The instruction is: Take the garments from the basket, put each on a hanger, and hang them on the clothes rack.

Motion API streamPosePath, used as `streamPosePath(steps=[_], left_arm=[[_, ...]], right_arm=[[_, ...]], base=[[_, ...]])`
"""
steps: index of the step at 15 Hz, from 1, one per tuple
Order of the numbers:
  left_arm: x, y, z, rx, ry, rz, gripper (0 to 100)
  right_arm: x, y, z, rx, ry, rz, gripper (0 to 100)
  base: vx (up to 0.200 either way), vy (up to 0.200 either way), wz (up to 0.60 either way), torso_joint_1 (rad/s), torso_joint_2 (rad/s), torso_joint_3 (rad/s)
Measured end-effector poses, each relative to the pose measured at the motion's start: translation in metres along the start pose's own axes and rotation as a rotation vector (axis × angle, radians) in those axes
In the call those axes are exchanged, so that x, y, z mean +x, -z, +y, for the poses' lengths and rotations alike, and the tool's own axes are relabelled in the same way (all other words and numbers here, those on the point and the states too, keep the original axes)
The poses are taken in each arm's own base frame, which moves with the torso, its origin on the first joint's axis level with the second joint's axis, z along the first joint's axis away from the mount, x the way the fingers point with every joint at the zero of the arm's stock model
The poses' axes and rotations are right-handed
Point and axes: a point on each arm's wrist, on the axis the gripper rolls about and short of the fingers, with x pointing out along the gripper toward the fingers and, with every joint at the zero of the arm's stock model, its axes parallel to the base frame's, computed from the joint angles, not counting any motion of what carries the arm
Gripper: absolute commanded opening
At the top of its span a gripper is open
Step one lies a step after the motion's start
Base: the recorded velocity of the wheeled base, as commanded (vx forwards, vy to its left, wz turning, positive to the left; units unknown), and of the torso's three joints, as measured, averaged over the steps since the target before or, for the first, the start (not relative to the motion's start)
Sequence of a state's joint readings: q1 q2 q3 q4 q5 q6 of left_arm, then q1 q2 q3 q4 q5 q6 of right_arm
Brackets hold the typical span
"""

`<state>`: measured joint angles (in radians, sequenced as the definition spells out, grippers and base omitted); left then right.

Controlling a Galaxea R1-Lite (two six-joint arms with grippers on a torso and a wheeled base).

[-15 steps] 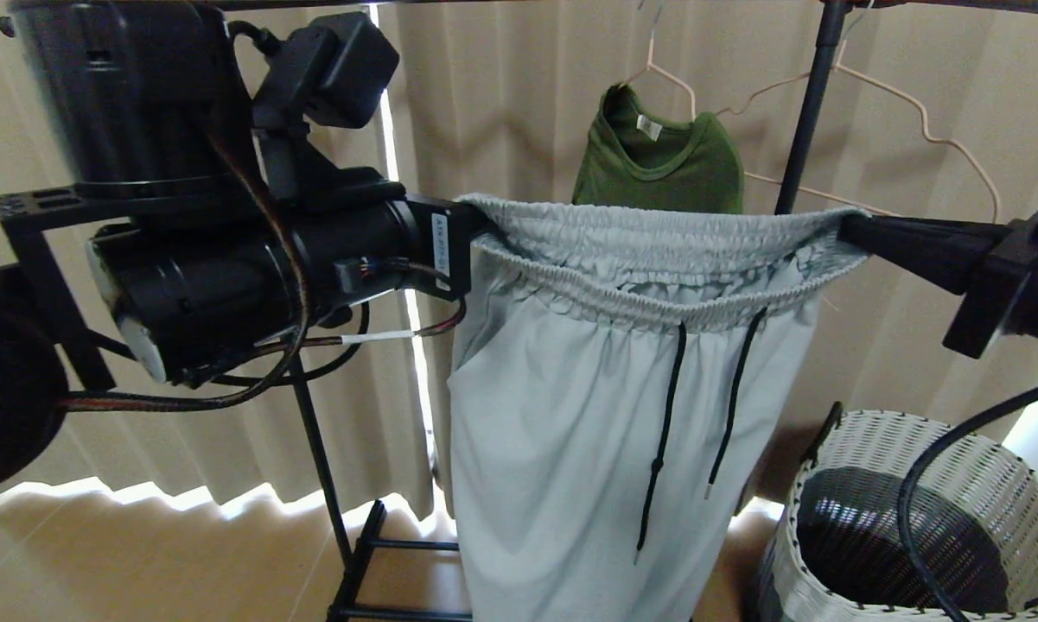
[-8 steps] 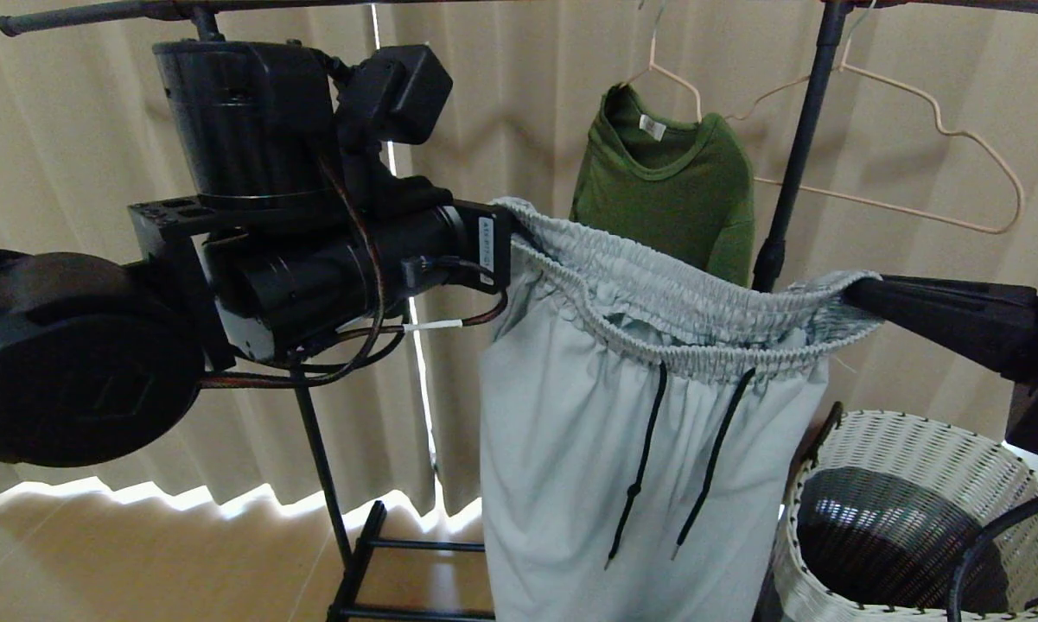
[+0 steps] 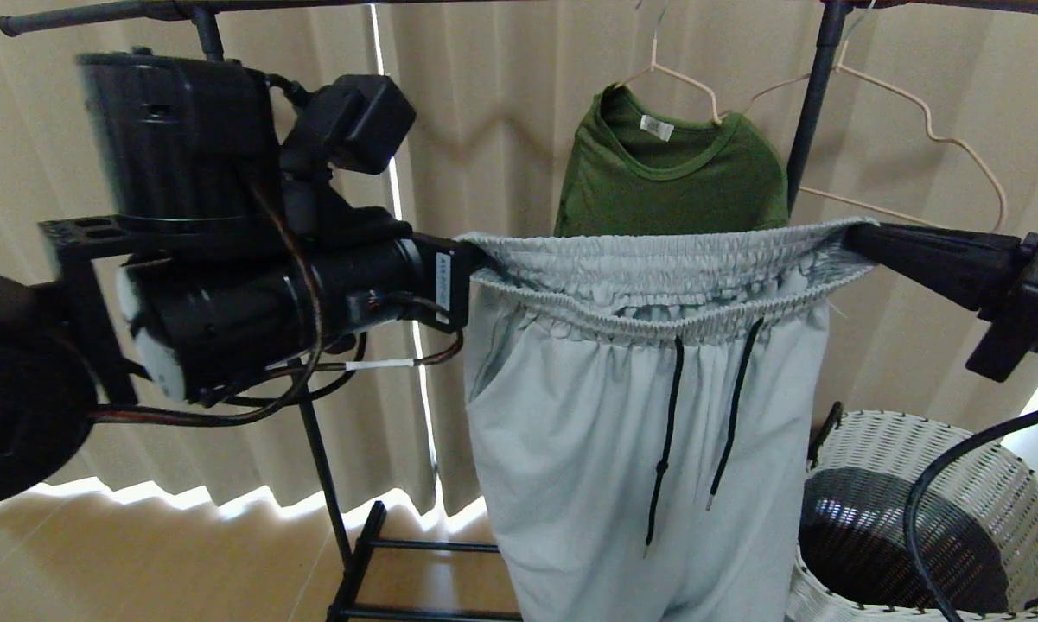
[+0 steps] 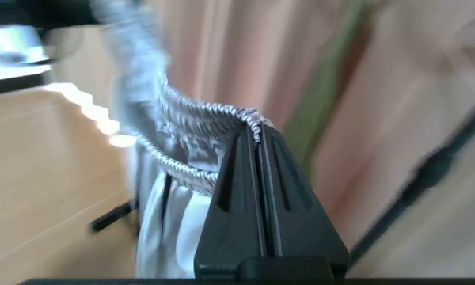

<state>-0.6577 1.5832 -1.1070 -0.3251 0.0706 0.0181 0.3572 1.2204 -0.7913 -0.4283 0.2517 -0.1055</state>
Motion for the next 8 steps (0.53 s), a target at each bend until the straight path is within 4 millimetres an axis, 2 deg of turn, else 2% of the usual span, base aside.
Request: streamPosePath(steps=[3, 8], left_arm=[[-0.036, -0.001, 0.001, 0.004, 0.036, 0.023, 0], [-0.089, -0.007, -0.001, 0.002, 0.251, 0.000, 0]], right_arm=[[0.018, -0.004, -0.007, -0.006, 0.029, -0.025, 0], [0.048, -0.010, -0.015, -0.008, 0.033, -0.049, 0]], base=[[0.000, 0.000, 0.00, 0.000, 0.00, 0.000], [0.000, 0.000, 0.00, 0.000, 0.00, 0.000]])
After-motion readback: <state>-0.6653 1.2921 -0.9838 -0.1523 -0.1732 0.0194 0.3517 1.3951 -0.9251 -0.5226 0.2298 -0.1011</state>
